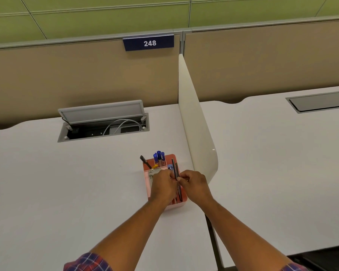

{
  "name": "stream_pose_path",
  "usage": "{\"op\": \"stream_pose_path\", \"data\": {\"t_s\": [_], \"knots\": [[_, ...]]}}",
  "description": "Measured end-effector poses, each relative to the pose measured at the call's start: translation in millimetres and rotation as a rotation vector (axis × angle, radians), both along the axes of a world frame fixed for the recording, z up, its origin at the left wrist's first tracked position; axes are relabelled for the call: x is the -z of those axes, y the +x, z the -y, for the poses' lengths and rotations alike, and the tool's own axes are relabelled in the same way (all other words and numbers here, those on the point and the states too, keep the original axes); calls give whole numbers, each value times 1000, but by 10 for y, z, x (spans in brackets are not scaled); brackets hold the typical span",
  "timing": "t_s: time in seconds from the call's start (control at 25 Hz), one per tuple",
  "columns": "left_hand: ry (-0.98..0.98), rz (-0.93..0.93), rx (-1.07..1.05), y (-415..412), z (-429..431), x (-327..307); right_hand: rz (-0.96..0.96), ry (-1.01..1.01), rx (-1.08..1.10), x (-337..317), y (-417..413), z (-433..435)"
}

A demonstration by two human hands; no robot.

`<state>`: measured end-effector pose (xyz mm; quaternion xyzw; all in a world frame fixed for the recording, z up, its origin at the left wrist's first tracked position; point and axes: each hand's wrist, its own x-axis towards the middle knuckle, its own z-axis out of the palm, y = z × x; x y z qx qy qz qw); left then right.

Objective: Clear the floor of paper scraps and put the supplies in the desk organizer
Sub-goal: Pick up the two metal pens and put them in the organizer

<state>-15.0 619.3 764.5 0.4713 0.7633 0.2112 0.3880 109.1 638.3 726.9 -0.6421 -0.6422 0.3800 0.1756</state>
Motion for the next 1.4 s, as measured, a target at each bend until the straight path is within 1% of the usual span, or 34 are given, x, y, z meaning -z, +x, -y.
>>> {"op": "stream_pose_path", "data": {"t_s": [0.24, 0.6, 0.8, 0.92, 1.0, 1.08, 1.2, 1.28, 1.4], "knots": [[-37, -93, 20, 87, 52, 68, 35, -2, -10, 108, -27, 72], [-91, -163, 34, 105, 61, 97, 62, -22, -57, 119, 4, 85], [-60, -155, 38, 90, 197, 101, 34, 18, -66, 101, 42, 174], [-40, -159, 85, 47, 404, 115, 0, 76, -23, 117, 66, 321], [8, -205, 116, 24, 580, 126, 11, 128, 25, 149, 60, 472], [100, -266, 153, -19, 789, 133, 49, 225, 62, 174, 63, 683], [206, -377, 232, -136, 1144, 191, 151, 367, 13, 204, 92, 1039], [248, -445, 287, -231, 1438, 233, 261, 379, -21, 205, 109, 1331], [204, -551, 349, -330, 1867, 284, 360, 335, -53, 208, 125, 1777]]}}
